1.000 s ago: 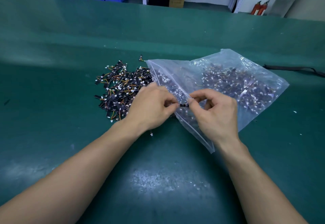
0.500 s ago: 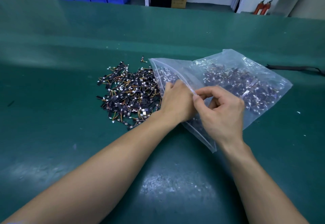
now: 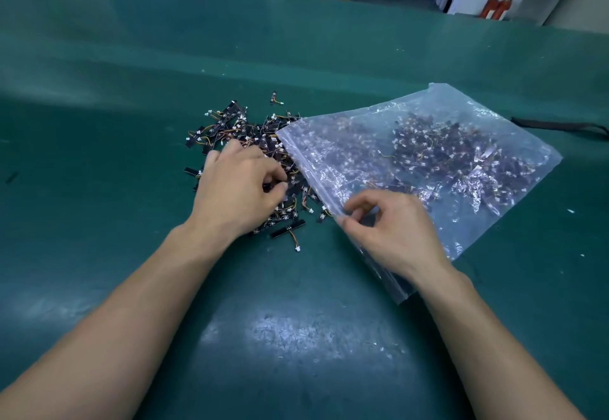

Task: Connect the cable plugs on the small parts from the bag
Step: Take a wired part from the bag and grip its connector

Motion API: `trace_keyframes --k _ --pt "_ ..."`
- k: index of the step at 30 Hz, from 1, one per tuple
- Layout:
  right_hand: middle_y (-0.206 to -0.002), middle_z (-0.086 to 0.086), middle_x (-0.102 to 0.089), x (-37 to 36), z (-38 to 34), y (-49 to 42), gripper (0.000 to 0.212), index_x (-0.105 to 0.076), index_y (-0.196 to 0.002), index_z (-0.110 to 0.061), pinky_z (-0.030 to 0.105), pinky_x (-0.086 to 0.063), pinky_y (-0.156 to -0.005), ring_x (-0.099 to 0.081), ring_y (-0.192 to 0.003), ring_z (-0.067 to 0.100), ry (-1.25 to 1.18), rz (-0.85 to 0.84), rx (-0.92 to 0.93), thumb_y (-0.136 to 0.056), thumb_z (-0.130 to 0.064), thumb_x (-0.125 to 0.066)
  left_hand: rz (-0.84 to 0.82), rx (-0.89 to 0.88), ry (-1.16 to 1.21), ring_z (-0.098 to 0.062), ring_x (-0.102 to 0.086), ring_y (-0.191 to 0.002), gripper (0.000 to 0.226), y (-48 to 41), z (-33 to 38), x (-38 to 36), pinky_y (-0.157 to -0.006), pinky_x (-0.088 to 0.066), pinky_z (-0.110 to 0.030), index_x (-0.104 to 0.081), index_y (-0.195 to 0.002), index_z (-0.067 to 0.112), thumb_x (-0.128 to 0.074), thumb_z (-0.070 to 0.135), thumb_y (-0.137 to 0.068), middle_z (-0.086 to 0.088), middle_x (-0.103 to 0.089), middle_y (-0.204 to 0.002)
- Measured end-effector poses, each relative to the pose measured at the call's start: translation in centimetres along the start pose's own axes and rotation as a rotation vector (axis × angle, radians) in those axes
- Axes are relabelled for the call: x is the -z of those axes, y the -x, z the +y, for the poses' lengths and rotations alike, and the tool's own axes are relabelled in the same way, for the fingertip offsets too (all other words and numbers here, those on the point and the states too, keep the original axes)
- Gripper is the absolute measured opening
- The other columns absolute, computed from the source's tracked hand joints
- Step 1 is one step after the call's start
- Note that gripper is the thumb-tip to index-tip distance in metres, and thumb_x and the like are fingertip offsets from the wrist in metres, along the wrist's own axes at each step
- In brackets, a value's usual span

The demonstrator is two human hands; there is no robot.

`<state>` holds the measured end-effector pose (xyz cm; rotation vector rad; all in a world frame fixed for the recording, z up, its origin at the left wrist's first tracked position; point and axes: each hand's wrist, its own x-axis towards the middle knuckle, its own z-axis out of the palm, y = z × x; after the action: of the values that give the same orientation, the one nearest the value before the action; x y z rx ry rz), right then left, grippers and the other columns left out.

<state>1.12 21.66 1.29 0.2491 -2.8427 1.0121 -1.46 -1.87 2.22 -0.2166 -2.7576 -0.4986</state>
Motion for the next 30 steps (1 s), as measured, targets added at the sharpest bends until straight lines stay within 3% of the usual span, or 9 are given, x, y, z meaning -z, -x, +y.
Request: trace_keyframes --k 8,14,19,24,27,30 --pt "-0.073 -0.026 -0.067 -0.14 0.15 -0.05 0.008 -0.073 -0.081 -0.032 0.028 -0.052 -0.067 -0.06 -0.064 -0.001 -0.019 0.013 -0.013 -0.083 -0.04 -0.075 -0.031 0.008 -0.079 -0.021 -0.045 -0.104 0.019 -0.35 -0.55 -0.32 -0.088 -0.029 -0.039 -0.075 -0.102 0.036 -0.072 0.046 -0.086 0.011 -0.059 -0.092" --pt "-0.074 -0.027 -0.067 -0.17 0.27 -0.03 0.008 -0.074 -0.082 -0.032 0.026 -0.05 -0.065 -0.059 -0.064 -0.004 -0.029 0.018 -0.022 -0.083 -0.04 -0.074 -0.006 -0.059 -0.042 -0.018 -0.042 -0.096 0.005 -0.24 -0.32 -0.26 -0.083 -0.025 -0.035 -0.074 -0.088 0.033 -0.076 0.034 -0.084 0.012 -0.057 -0.086" --pt "-0.074 -0.026 -0.067 -0.21 0.35 -0.09 0.008 -0.073 -0.081 -0.032 0.024 -0.046 -0.062 -0.058 -0.062 -0.003 -0.047 0.023 -0.024 -0.083 -0.04 -0.074 0.077 -0.066 0.12 -0.018 -0.043 -0.096 0.005 -0.15 -0.16 -0.1 -0.083 -0.026 -0.033 -0.071 -0.085 0.029 -0.075 0.027 -0.085 0.01 -0.056 -0.09" --pt "-0.073 -0.025 -0.067 -0.2 0.34 -0.12 0.009 -0.073 -0.081 -0.031 0.025 -0.047 -0.064 -0.057 -0.063 -0.001 -0.07 0.037 -0.018 -0.084 -0.039 -0.075 0.188 -0.067 0.347 -0.017 -0.048 -0.097 0.002 -0.06 -0.03 0.01 -0.094 -0.041 -0.042 -0.071 -0.086 0.022 -0.072 0.021 -0.084 0.008 -0.054 -0.096" --pt "-0.073 -0.025 -0.067 -0.15 0.36 -0.1 0.008 -0.074 -0.082 -0.03 0.025 -0.047 -0.065 -0.057 -0.063 -0.001 -0.074 0.037 -0.019 -0.084 -0.038 -0.075 0.252 -0.015 0.43 -0.02 -0.054 -0.101 0.005 -0.12 0.11 -0.17 -0.094 -0.041 -0.033 -0.073 -0.086 0.02 -0.076 0.017 -0.083 0.002 -0.056 -0.1" --pt "-0.074 -0.024 -0.067 -0.14 0.35 -0.08 0.008 -0.074 -0.082 -0.03 0.024 -0.046 -0.063 -0.056 -0.062 -0.002 -0.084 0.036 -0.024 -0.084 -0.038 -0.075 0.348 0.042 0.513 -0.013 -0.056 -0.101 0.005 -0.22 0.12 -0.06 -0.088 -0.04 -0.023 -0.074 -0.085 0.02 -0.077 0.016 -0.083 0.008 -0.054 -0.101"
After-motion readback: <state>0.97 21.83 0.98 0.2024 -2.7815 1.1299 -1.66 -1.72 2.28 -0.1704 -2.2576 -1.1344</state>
